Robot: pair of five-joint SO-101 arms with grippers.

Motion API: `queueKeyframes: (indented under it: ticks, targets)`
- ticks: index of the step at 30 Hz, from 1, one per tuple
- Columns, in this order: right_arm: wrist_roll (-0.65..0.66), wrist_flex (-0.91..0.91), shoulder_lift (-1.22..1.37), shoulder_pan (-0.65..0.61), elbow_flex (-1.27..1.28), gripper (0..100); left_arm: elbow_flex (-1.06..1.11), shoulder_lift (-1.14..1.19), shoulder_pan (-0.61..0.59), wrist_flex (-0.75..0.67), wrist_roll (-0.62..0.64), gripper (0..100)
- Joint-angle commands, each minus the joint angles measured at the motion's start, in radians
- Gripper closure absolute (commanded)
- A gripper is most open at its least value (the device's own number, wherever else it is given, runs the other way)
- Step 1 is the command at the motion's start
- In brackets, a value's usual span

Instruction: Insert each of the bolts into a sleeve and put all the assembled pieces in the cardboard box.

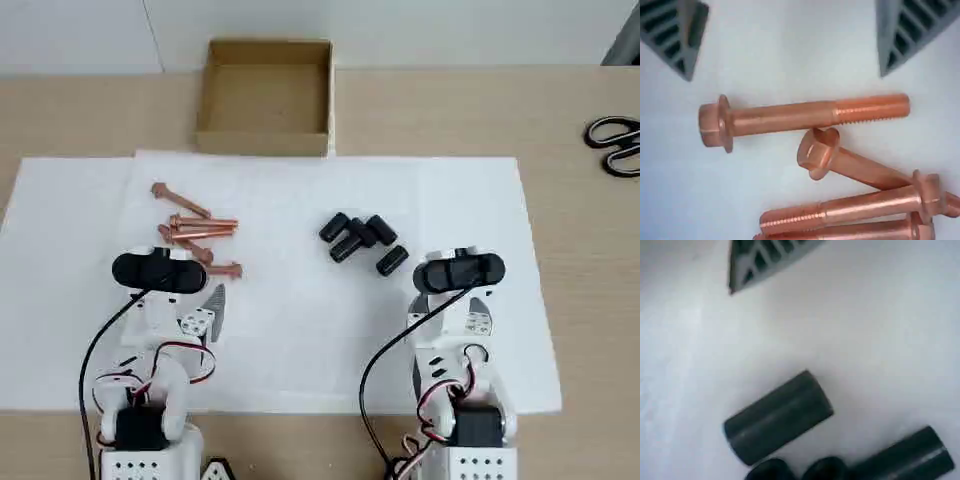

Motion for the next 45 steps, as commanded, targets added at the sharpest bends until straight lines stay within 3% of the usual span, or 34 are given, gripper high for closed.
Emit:
queueKeyframes:
  ticks: [1, 26, 29, 35, 41, 45]
  targets:
    - [0.009, 0.002, -0.021, 0.001, 0.008, 75.7, -0.004, -0.011, 0.005, -0.025, -0.008, 77]
    - [0.012, 0.007, -0.021, -0.071, 0.006, 75.7, -0.004, -0.011, 0.005, -0.025, -0.008, 77]
    - [0.041, 0.010, -0.019, 0.012, -0.026, 75.7, -0.004, -0.011, 0.005, -0.025, -0.008, 77]
    - [0.247, 0.074, -0.012, 0.182, -0.265, 75.7, -0.004, -0.011, 0.005, -0.025, -0.008, 77]
    - [0.267, 0.116, 0.007, 0.288, -0.474, 75.7, -0.004, -0.011, 0.006, -0.025, -0.009, 77]
    - [0.261, 0.162, 0.191, 0.292, -0.674, 75.7, -0.004, -0.011, 0.006, -0.025, -0.009, 77]
